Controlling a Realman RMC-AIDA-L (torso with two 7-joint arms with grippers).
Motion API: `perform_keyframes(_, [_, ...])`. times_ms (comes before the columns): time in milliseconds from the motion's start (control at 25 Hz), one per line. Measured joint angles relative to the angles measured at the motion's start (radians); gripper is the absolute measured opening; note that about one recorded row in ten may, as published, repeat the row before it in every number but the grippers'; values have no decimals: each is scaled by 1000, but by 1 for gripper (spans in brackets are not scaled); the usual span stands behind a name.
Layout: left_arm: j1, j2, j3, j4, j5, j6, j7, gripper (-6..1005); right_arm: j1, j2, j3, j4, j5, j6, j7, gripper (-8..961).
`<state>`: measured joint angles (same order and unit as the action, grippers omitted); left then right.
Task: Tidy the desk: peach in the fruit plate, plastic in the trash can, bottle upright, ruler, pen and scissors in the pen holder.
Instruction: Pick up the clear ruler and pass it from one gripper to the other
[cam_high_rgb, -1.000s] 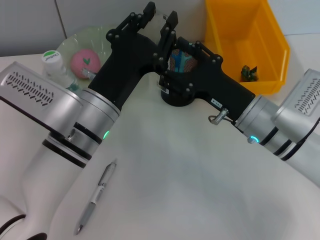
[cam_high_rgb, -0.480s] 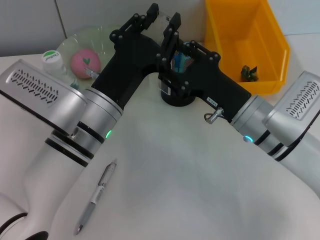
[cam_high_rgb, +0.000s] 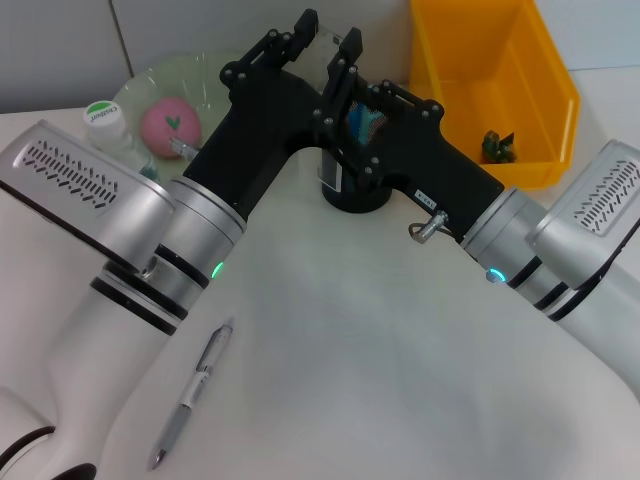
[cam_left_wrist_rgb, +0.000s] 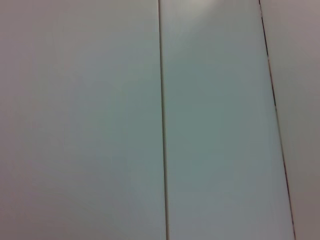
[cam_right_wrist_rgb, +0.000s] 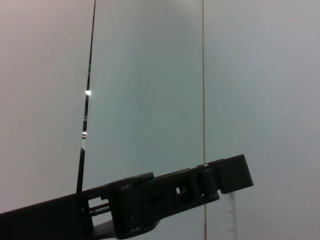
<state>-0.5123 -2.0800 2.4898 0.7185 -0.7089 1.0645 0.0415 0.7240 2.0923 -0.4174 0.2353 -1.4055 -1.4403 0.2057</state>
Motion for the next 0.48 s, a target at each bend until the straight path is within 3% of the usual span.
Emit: perform_keyframes(480, [0, 0, 1, -4, 0, 0, 0, 510, 0, 0, 0, 11, 0, -1, -3, 272])
